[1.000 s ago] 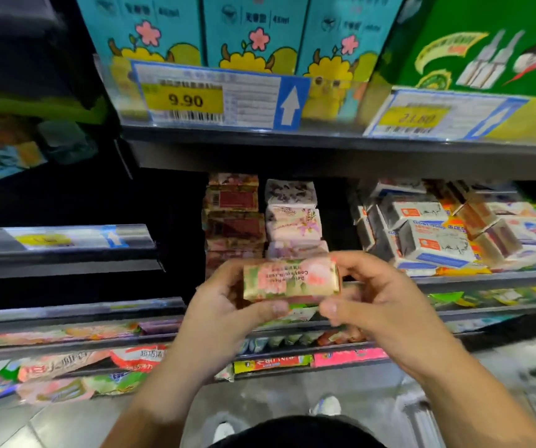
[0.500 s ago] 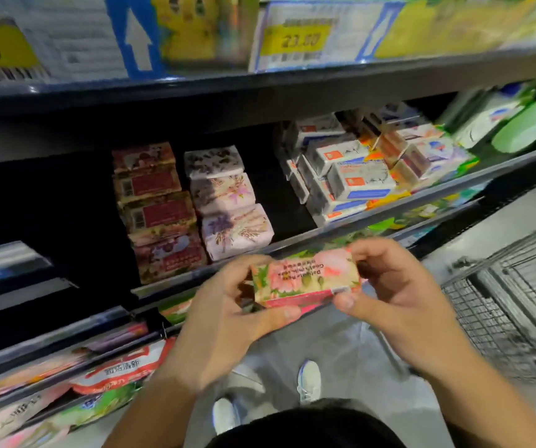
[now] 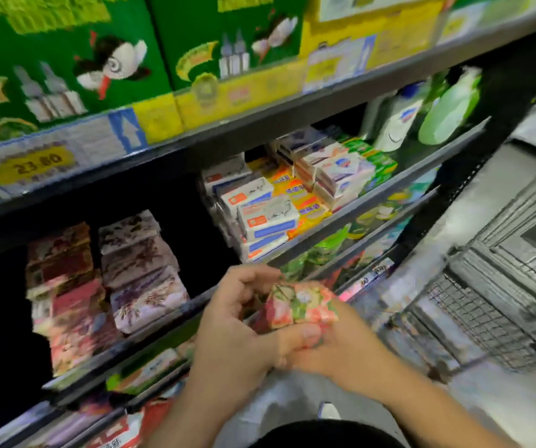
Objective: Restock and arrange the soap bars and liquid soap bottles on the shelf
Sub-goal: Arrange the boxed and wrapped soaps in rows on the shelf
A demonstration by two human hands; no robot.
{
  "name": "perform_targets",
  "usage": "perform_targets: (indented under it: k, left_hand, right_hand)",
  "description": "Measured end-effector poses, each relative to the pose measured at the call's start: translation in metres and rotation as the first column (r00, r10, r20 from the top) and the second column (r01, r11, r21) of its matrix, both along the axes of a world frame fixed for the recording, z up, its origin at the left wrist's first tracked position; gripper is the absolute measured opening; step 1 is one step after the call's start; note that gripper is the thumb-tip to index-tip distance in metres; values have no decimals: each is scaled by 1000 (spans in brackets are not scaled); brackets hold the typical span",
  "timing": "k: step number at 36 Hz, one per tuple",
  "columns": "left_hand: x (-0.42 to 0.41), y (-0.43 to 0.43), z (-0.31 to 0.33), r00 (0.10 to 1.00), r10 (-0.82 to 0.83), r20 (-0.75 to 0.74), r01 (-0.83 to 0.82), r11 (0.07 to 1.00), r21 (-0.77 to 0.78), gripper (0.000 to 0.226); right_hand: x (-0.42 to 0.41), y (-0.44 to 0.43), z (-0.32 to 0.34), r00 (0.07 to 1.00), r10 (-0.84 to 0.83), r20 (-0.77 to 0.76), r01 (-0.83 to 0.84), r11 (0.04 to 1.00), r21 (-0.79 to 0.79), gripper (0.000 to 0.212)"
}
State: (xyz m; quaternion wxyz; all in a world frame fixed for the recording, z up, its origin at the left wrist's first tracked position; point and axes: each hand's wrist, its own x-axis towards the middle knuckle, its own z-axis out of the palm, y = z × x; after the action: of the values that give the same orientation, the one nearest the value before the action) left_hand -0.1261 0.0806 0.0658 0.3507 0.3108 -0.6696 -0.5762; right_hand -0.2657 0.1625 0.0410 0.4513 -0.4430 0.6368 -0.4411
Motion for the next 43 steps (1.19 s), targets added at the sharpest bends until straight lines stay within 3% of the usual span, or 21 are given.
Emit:
perform_targets:
  k: [5,9,12,14,18,23,27,30,33,39,43]
  left_hand:
    - [-36,4,2,1000,-10,3,10,999,-45,67]
    - [-68,10,1,998,-36,53,40,996,-81,66]
    - [-92,20,-1,972,-173,157,177,984,-11,74]
    - [-109,25,-3,928,-288,236,291,956,26,79]
    - [-137,28,-13,859,-342,380,390,919,-57,80]
    - [-154,16,-11,899,-224,377,260,964,-48,72]
    - [-168,12,1,968,-196,159,183,979,89,74]
    - [-185,20,8,985,-170,31,163,974,154,71]
    - [-203,29,9,987,-160,1,154,950,272,58]
    - [-221,53,-10,955,-225,191,95,848,522,26]
    - [-233,63,-23,948,-215,234,46,822,567,28]
  right_hand:
    - [-73,25,6,993,-115,26,118,983,-143,73]
    - [-124,45,13,955,-188,230,246,933,-262,81]
    - [-139,52,23,915,-222,338,341,872,-351,83]
    - [-140,52,28,922,-219,318,333,869,-367,82]
    - [-143,52,31,985,-158,64,171,926,-336,80]
    - [-187,64,33,967,-252,41,249,897,-365,72]
    - [-216,72,30,947,-253,196,311,876,-368,64]
    - [-227,78,26,914,-236,330,348,873,-342,62]
    - [-233,82,22,879,-290,378,403,876,-264,46]
    - [-242,97,-1,894,-371,252,358,928,100,41]
    - [-243,113,-11,900,-339,273,293,936,195,38]
